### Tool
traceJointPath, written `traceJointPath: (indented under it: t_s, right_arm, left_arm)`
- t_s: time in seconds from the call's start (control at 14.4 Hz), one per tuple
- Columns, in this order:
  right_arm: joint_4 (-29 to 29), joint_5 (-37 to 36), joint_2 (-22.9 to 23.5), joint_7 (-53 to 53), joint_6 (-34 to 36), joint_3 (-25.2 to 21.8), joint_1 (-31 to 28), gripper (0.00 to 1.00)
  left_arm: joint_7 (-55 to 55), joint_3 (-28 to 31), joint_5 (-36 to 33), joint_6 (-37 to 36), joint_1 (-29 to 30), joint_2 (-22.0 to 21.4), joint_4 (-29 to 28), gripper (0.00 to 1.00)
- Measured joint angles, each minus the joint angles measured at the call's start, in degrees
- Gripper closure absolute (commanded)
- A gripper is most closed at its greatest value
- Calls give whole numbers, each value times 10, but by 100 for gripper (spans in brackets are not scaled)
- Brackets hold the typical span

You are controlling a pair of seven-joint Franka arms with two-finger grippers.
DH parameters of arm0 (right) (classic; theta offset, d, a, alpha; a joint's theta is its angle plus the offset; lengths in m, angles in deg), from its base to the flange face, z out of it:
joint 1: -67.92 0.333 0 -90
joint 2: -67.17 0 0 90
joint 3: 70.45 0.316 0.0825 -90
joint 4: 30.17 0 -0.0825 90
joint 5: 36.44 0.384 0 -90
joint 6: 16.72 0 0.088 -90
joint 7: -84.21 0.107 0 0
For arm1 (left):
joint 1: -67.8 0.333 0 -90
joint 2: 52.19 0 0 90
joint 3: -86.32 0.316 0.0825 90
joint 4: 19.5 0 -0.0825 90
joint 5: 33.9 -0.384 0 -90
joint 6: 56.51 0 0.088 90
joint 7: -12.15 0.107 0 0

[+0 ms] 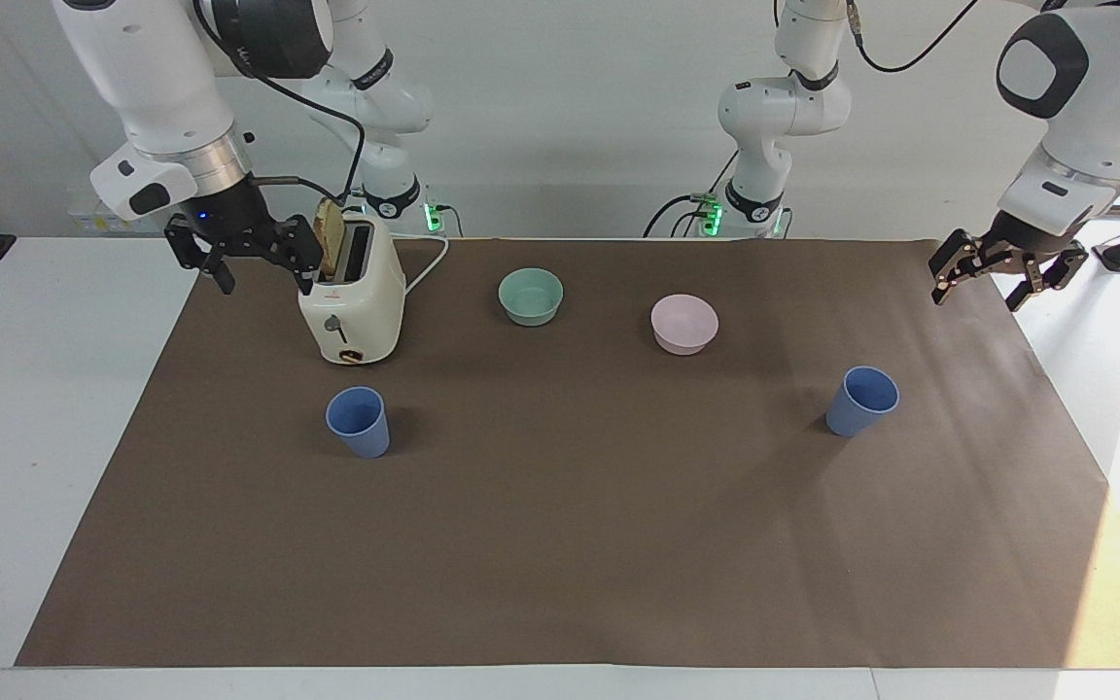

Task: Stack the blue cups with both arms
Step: 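Reach the left gripper to the blue cup and grasp its rim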

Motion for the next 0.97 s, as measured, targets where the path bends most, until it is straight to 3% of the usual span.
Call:
traceJointPath:
  t_s: [0.28,0.62,0.97]
  right_arm:
    - [0,0,0,0,0,0,0,0]
    - [0,0,0,0,0,0,0,0]
    - [0,0,0,0,0,0,0,0]
  left_arm:
    - [7,0,13,64,7,12,-52,10]
    - [12,0,52,134,17,58,-83,17]
    - [13,-4,70,197,17,97,-119,40]
